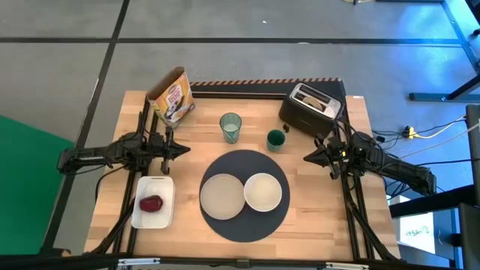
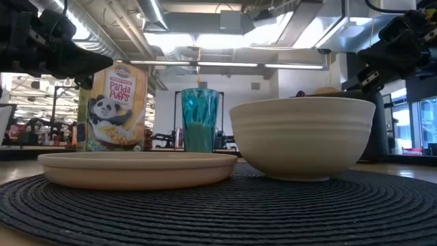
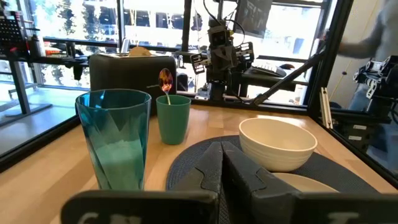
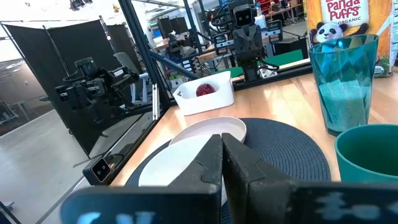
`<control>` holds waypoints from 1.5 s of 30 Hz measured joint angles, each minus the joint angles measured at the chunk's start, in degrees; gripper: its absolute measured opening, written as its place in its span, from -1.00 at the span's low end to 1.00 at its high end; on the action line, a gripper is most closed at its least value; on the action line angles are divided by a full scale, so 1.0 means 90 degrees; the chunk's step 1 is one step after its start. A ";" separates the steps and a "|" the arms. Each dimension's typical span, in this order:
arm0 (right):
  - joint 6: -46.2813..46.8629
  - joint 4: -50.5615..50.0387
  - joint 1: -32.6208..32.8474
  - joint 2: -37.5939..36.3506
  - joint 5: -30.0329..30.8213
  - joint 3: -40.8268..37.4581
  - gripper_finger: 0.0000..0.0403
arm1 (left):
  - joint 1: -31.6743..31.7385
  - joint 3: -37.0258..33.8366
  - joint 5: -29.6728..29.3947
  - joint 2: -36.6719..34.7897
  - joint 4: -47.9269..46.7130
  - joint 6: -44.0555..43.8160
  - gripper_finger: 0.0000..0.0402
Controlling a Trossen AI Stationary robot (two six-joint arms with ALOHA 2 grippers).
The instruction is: Arrange a breakfast setting
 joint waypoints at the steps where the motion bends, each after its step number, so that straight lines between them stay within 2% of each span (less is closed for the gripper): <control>1: 0.0000 0.0000 0.0000 0.0002 0.0000 0.0001 -1.00 | 0.0000 -0.0001 -0.0001 -0.0001 -0.0001 0.0000 -1.00; 22: -0.0188 0.0002 0.0000 0.0001 0.0076 0.0001 -1.00 | 0.0000 -0.0002 -0.0002 0.0000 -0.0002 0.0000 -1.00; 24: -0.0729 -0.0001 0.0000 0.0002 0.0479 0.0001 -1.00 | 0.0000 -0.0002 0.0000 0.0000 -0.0002 0.0000 -1.00; 26: -0.1201 0.0007 0.0000 0.0000 0.1427 0.0001 -1.00 | 0.0000 -0.0002 0.0000 -0.0002 0.0000 0.0000 -1.00; 28: -0.1316 0.0038 -0.0002 0.0002 0.2313 -0.0001 -1.00 | 0.0000 -0.0001 0.0000 -0.0001 -0.0001 -0.0001 -1.00; 30: -0.1248 0.0030 -0.0002 0.0001 0.2904 -0.0001 -1.00 | 0.0000 -0.0001 -0.0002 -0.0002 0.0000 -0.0001 -1.00; 33: -0.0419 0.0115 -0.0002 0.0002 0.3245 -0.0002 -1.00 | 0.0000 -0.0002 -0.0001 -0.0002 -0.0001 0.0000 -1.00; 37: 0.1977 0.0632 -0.0002 0.0002 0.3058 -0.0002 -1.00 | 0.0000 -0.0001 -0.0031 -0.0001 0.0000 0.0062 -1.00; 40: 0.3672 0.0890 -0.0002 0.0000 0.3025 -0.0002 -1.00 | 0.0000 -0.0004 -0.0372 -0.0002 0.0001 0.0590 -1.00; 42: 0.4186 0.0907 0.0002 0.0013 0.3543 -0.0002 -1.00 | 0.0000 -0.0005 -0.0535 -0.0002 0.0002 0.0807 -1.00; 45: 0.4352 0.1009 -0.0002 0.0041 0.4060 -0.0002 -1.00 | 0.0000 -0.0005 -0.0565 -0.0002 0.0106 0.0823 -1.00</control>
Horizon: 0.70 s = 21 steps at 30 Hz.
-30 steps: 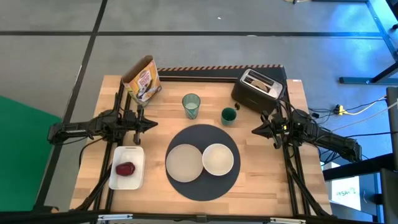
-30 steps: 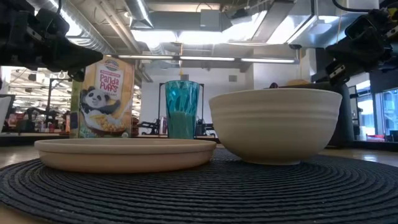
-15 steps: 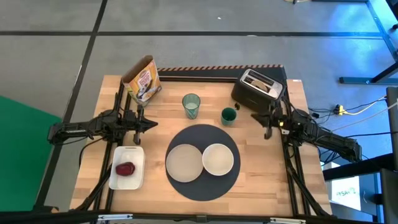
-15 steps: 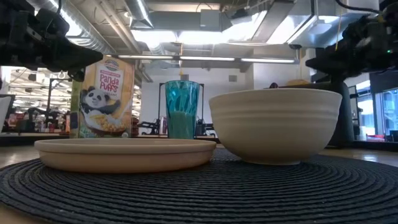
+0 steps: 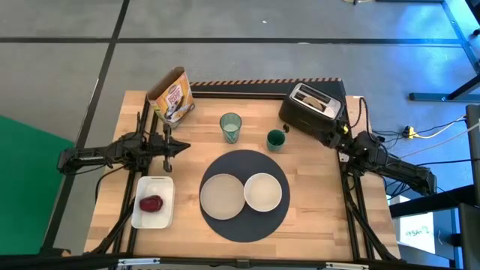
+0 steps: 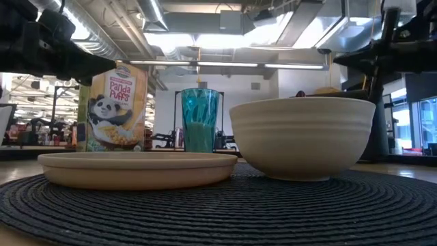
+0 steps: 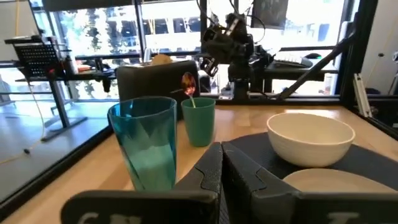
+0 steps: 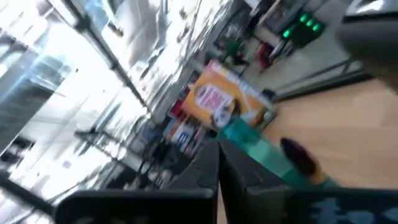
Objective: Arrange a breakfast setting
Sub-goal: Pour the cereal from the cereal box into the white bowl
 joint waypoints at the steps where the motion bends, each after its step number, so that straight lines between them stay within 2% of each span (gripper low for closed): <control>1: 0.0007 0.0127 0.0000 0.0003 0.0100 0.0000 -1.00 | 0.0000 0.0000 0.0002 0.0000 0.0103 -0.0002 -1.00; 4: 0.0031 0.0705 0.0000 0.0045 0.0440 0.0002 -1.00 | 0.0000 0.0000 0.0026 0.0002 0.0411 -0.0462 -1.00; 8: 0.0010 0.1531 0.0002 0.0203 0.0540 -0.0002 -1.00 | 0.0000 0.0000 -0.0022 0.0000 0.1084 -0.2379 -1.00; 10: -0.0017 0.1956 0.0002 0.0326 0.0443 0.0002 -1.00 | 0.0000 0.0013 -0.0279 0.0000 0.1425 -0.3470 -1.00; 12: -0.0121 0.2202 0.0002 0.0479 0.0430 0.0015 -1.00 | 0.0000 0.0082 -0.0599 0.0002 0.1608 -0.4158 -1.00; 16: -0.0766 0.2253 0.0002 0.1018 0.0508 0.0369 -0.95 | 0.0000 0.0415 -0.1059 0.0000 0.1756 -0.4806 -1.00; 19: -0.1536 0.2400 0.0002 0.1588 0.0534 0.0759 -0.79 | 0.0005 0.0673 -0.1505 0.0017 0.1725 -0.5003 -1.00; 21: -0.2143 0.2428 0.0002 0.2030 0.0512 0.1097 -0.65 | 0.0005 0.0908 -0.1578 0.0019 0.1722 -0.4919 -1.00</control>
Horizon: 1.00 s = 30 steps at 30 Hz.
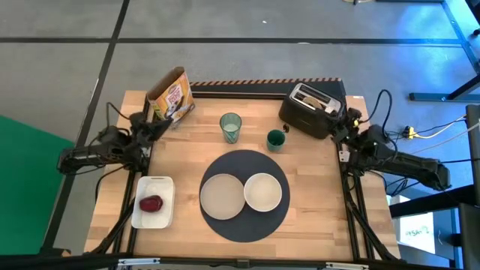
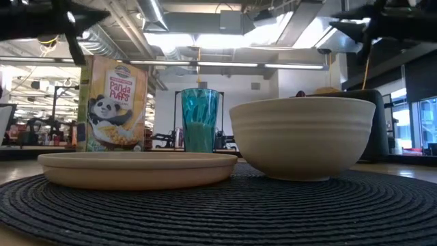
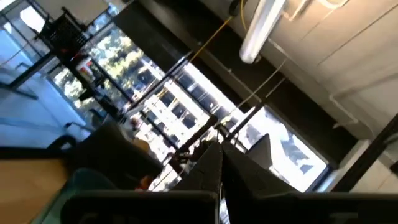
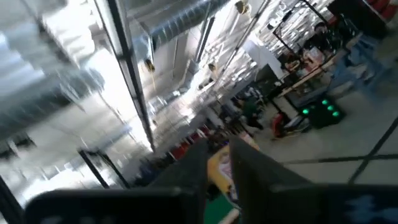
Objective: Arrange a breakfast setting
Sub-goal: Pour the cereal from the cereal box into the white bowl
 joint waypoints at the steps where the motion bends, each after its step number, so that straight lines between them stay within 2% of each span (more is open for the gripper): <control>1: -0.0311 -0.0012 0.0000 0.0219 -0.0009 0.0163 -0.58 | 0.0000 0.0137 0.0045 0.0005 0.0002 0.0194 -1.00; 5: -0.1036 -0.0045 0.0000 0.0995 0.0219 0.0865 -0.36 | 0.0000 0.0844 0.0271 0.0251 -0.0046 0.0581 -0.99; 9: -0.1275 -0.0091 -0.0002 0.1736 0.0633 0.1449 -0.20 | 0.0000 0.1751 0.0450 0.0989 -0.0955 0.1465 -0.98; 15: -0.1558 -0.0552 -0.0002 0.2692 0.0585 0.2141 0.11 | -0.0001 0.3137 -0.0049 0.2541 -0.2444 0.2152 -0.84; 21: -0.1521 -0.1567 0.0000 0.3208 0.0389 0.2801 0.50 | -0.0002 0.4842 -0.0763 0.3685 -0.4587 0.2984 -0.44; 25: -0.1485 -0.2200 0.0000 0.3237 0.0378 0.3179 0.68 | 0.0000 0.5743 -0.1808 0.4151 -0.6148 0.3319 -0.10; 30: -0.1492 -0.2885 0.0000 0.3201 0.0418 0.3496 0.74 | 0.0002 0.6063 -0.3135 0.4316 -0.7437 0.2868 0.34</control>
